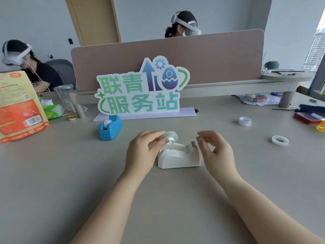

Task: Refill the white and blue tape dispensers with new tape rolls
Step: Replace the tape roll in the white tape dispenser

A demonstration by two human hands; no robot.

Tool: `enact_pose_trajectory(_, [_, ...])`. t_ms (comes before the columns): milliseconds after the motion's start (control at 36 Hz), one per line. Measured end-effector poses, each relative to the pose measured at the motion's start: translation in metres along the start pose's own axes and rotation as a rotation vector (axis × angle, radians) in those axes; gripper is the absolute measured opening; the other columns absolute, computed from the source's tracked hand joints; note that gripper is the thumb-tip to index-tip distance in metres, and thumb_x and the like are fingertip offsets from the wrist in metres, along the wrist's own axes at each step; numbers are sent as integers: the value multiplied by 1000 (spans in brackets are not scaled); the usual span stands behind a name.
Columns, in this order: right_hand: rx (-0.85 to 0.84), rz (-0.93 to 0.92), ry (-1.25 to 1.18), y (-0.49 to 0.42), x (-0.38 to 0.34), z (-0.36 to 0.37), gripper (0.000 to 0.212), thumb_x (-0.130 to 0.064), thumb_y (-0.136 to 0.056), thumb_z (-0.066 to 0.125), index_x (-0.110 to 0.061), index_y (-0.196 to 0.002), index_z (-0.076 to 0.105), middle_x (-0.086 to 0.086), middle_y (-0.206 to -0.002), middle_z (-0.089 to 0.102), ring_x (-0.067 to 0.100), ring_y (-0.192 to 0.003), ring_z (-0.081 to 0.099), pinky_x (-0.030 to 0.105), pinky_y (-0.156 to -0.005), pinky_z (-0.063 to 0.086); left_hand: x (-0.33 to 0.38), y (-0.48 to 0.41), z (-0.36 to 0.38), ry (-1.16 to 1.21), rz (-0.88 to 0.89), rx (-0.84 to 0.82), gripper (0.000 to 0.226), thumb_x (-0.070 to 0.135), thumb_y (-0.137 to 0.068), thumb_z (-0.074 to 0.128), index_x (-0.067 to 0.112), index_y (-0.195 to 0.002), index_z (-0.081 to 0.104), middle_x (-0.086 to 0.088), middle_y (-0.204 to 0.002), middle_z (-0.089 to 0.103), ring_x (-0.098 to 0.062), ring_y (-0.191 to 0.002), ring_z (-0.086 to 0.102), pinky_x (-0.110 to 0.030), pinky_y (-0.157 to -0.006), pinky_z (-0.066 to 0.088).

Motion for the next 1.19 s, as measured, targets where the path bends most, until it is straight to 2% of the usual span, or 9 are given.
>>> enact_pose_trajectory(139, [-6, -207, 233, 4, 8, 8, 15, -17, -90, 58, -22, -102, 66, -20, -99, 62, 4, -94, 49, 38, -85, 46, -5, 3, 4, 77, -33, -49, 25, 21, -81, 70, 22, -105, 71, 12, -97, 68, -1, -90, 63, -12, -83, 47])
enact_pose_trajectory(222, [-5, -230, 245, 4, 9, 10, 15, -16, -90, 58, -21, -102, 66, -18, -99, 62, 12, -97, 54, 44, -87, 46, -8, 3, 5, 63, -33, -77, 25, 19, -82, 69, 22, -108, 70, 9, -99, 69, -2, -92, 63, -14, -85, 47])
enact_pose_trajectory(389, [-13, -267, 243, 6, 9, 13, 21, -23, -87, 51, -21, -101, 67, -12, -98, 68, 16, -97, 57, 43, -88, 46, -12, 4, 4, -7, -8, -99, 27, 26, -83, 68, 31, -110, 67, 12, -104, 68, -7, -97, 64, -33, -89, 51])
enact_pose_trajectory(500, [-27, -307, 260, 5, 12, 16, 23, -23, -88, 51, -23, -104, 67, -12, -96, 69, 15, -97, 57, 42, -91, 44, -16, 5, 4, -39, 1, -100, 27, 26, -85, 66, 34, -111, 66, 13, -107, 68, -5, -101, 62, -36, -89, 52])
enact_pose_trajectory(722, [-39, -429, 350, 8, 14, 20, 30, -28, -89, 48, -25, -112, 66, -11, -102, 70, 14, -102, 56, 25, -94, 27, -17, 5, 4, -63, -9, -67, 24, 18, -83, 68, 25, -105, 70, 9, -102, 71, -9, -94, 66, -36, -87, 53])
enact_pose_trajectory(917, [-24, -479, 393, 10, 14, 21, 32, -24, -88, 44, -26, -107, 69, -13, -104, 71, 17, -103, 58, 33, -100, 26, -22, 5, 2, -98, 2, -103, 22, 20, -85, 66, 26, -105, 70, 9, -105, 68, -9, -96, 64, -38, -88, 53])
enact_pose_trajectory(1000, [-44, -476, 417, 10, 14, 23, 33, -24, -87, 42, -28, -106, 69, -15, -105, 70, 20, -104, 59, 38, -101, 26, -19, 8, -1, -141, 40, -104, 29, 21, -85, 65, 29, -112, 66, 12, -107, 65, -7, -97, 62, -31, -91, 51])
enact_pose_trajectory(1111, [-83, -468, 446, 11, 14, 23, 33, -24, -87, 42, -31, -107, 67, -17, -105, 70, 21, -107, 58, 41, -102, 25, -12, 13, -2, -146, 98, -127, 30, 19, -87, 64, 29, -114, 66, 17, -117, 62, 3, -110, 55, -7, -94, 38])
enact_pose_trajectory(1194, [-103, -466, 458, 12, 13, 24, 34, -25, -86, 41, -30, -108, 67, -17, -106, 70, 21, -108, 58, 45, -102, 26, -10, 17, 1, -139, 105, -162, 28, 20, -87, 64, 29, -113, 66, 19, -119, 60, 6, -112, 53, -6, -96, 37])
Point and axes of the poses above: each hand's wrist, its own y-axis away from the middle knuckle, its own z-axis out of the palm, x = y × z, the point moved 2 cm from there along -y, towards the middle knuckle
